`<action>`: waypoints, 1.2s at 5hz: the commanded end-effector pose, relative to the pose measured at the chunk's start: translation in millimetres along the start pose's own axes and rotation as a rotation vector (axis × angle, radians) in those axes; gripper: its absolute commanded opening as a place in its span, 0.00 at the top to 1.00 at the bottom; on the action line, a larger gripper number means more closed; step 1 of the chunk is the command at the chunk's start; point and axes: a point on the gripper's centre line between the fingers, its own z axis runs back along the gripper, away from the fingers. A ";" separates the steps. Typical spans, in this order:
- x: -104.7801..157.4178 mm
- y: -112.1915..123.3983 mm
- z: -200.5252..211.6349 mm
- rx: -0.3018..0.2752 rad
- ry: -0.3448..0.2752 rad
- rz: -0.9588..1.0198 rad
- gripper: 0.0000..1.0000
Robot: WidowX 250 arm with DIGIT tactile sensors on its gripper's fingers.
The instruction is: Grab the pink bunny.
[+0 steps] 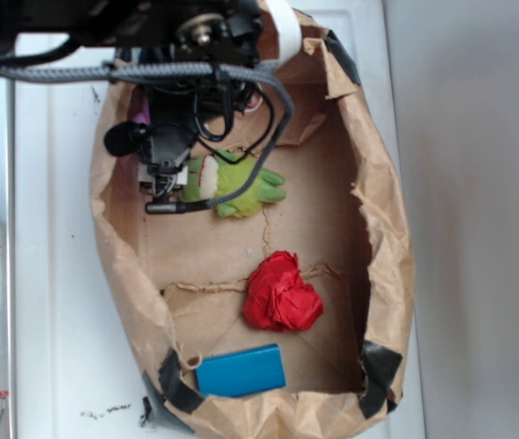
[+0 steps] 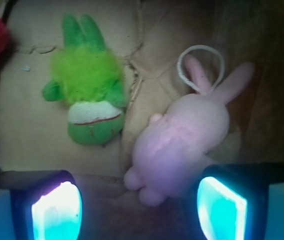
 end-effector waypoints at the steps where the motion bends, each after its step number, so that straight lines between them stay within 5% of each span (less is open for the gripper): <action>1: 11.8 5.6 -25.9 0.111 -0.008 0.068 0.00; 3: 17.7 -10.3 -55.9 0.186 -0.032 0.027 0.00; 4: 11.9 -14.8 -57.7 0.199 -0.047 0.043 0.62; 5: 10.7 -12.6 -49.7 0.178 -0.058 0.056 1.00; 6: 19.0 -4.1 -41.1 0.163 -0.048 0.061 1.00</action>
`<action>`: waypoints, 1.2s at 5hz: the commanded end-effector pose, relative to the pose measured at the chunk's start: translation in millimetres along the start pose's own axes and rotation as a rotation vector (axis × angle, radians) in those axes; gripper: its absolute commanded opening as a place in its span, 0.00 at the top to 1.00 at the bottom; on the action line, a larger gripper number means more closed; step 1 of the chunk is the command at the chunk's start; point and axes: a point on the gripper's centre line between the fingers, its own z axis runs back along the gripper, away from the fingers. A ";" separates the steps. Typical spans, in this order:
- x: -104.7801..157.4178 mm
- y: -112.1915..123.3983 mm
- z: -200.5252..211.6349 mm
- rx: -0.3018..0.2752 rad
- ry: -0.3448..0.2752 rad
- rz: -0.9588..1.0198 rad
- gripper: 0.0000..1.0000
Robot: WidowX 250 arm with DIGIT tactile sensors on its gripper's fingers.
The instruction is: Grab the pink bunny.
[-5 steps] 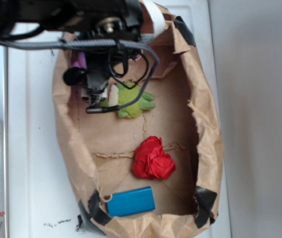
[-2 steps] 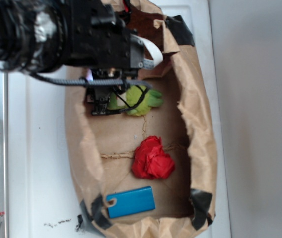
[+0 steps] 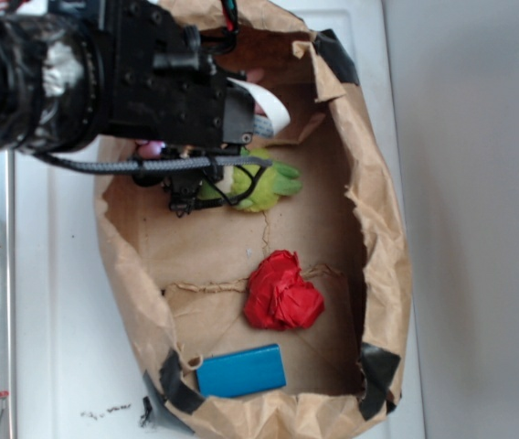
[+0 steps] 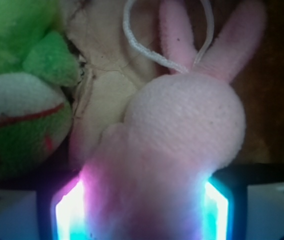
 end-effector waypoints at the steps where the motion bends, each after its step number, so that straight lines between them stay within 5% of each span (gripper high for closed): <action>1: 15.7 18.3 42.3 -0.092 -0.005 0.013 1.00; 4: 17.3 17.8 146.2 -0.291 -0.112 0.042 1.00; 6: 34.6 -2.3 168.6 -0.287 -0.128 0.042 1.00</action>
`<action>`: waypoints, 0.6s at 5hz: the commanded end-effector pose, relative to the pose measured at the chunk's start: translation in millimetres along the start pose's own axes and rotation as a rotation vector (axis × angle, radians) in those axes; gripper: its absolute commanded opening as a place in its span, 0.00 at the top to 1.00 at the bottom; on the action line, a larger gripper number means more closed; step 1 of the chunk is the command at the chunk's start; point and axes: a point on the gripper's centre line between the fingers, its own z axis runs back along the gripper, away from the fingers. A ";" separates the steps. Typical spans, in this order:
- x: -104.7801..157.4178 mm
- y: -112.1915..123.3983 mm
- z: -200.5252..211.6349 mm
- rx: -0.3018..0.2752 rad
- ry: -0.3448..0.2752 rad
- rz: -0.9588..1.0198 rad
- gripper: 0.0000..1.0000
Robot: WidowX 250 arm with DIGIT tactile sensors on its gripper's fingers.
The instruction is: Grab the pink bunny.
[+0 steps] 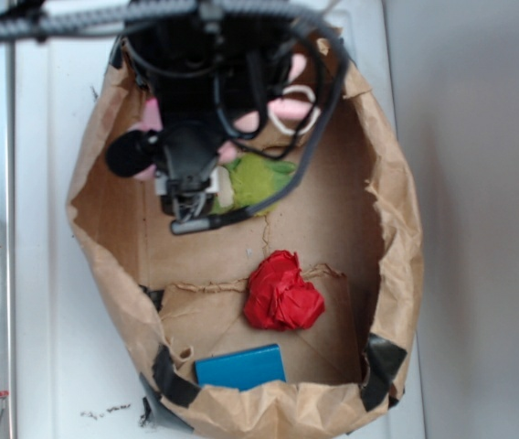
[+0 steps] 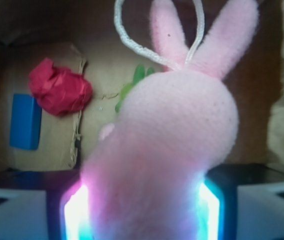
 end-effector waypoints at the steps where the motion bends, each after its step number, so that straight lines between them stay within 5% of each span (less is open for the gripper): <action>1: 17.8 -28.7 14.9 0.028 -0.065 -0.030 1.00; 3: 15.0 -30.1 13.5 -0.025 -0.063 -0.033 1.00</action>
